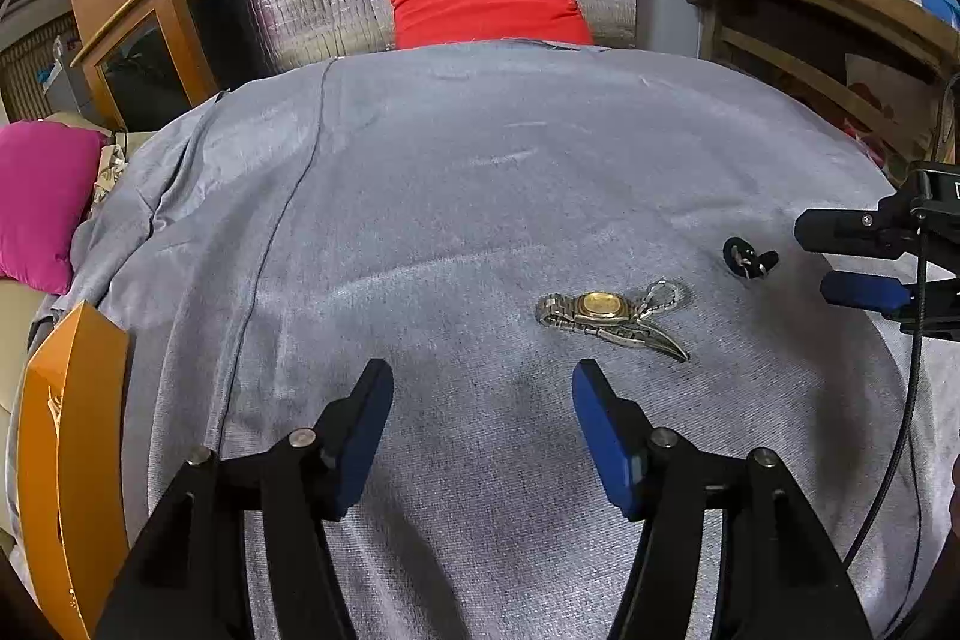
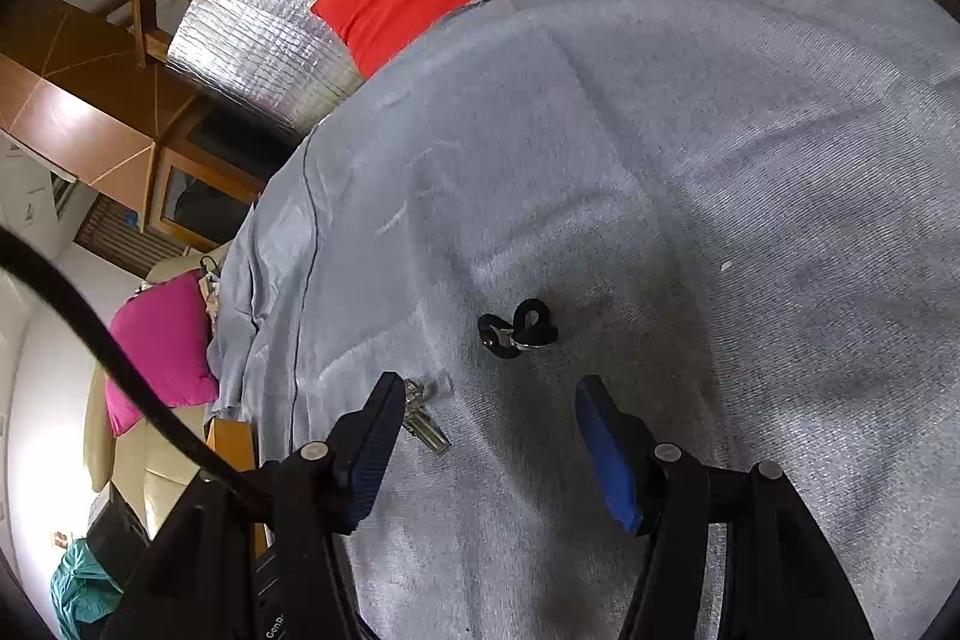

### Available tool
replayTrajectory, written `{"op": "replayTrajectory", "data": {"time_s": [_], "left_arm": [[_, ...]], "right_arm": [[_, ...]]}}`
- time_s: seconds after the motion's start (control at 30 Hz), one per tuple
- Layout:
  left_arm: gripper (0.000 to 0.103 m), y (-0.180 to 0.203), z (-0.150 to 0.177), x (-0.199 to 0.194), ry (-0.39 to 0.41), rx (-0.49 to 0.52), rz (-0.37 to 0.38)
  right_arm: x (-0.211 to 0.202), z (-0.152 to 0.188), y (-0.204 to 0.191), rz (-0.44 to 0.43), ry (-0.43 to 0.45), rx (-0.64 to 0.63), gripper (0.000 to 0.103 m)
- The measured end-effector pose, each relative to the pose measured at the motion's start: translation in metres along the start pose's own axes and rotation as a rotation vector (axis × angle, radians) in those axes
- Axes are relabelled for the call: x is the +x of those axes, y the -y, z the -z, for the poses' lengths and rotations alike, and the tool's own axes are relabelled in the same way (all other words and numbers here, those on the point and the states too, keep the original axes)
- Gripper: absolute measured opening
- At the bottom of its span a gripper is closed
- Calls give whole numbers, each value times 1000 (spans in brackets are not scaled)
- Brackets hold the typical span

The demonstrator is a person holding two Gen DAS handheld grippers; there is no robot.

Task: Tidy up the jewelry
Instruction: 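Grasp the small black hair tie with the right gripper while the left gripper approaches the gold watch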

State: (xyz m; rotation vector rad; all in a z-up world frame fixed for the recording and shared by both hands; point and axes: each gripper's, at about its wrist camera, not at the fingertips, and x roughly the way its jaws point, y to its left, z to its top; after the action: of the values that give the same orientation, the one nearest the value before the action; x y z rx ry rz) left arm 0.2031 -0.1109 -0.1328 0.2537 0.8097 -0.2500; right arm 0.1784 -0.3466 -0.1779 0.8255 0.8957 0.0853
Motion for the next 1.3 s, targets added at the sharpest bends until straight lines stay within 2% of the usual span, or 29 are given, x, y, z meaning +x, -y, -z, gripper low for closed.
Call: {"op": "replayTrajectory", "data": {"time_s": [0.2, 0.37, 0.47, 0.8, 1.03, 1.1, 1.13, 1.17, 1.2, 1.3], "left_arm": [[64, -3, -1, 11, -34, -10, 13], [64, -9, 0, 23, -83, -54, 53], [64, -11, 1, 29, -97, -60, 48], [64, -6, -3, 33, -94, -67, 60], [64, -2, -7, 39, -95, -60, 58], [64, -2, -8, 41, -97, -60, 56], [64, -2, -8, 41, -97, -60, 55], [64, -3, -9, 42, -99, -60, 54], [64, -3, -9, 43, -100, -61, 54], [64, -4, -11, 46, -101, -66, 67]], "right_arm": [[2, -1, 6, 3, -3, 25, 63], [-1, -5, 18, -5, 13, 66, 64], [-2, -7, 25, -17, 21, 99, 64], [16, -12, 24, -49, 23, 125, 64], [33, -15, 18, -28, 31, 127, 64], [36, -14, 15, -24, 39, 122, 61], [37, -14, 13, -21, 39, 121, 57], [40, -14, 12, -17, 38, 118, 48], [43, -14, 11, -16, 29, 117, 44], [48, -13, 8, -8, 31, 118, 43]]}}
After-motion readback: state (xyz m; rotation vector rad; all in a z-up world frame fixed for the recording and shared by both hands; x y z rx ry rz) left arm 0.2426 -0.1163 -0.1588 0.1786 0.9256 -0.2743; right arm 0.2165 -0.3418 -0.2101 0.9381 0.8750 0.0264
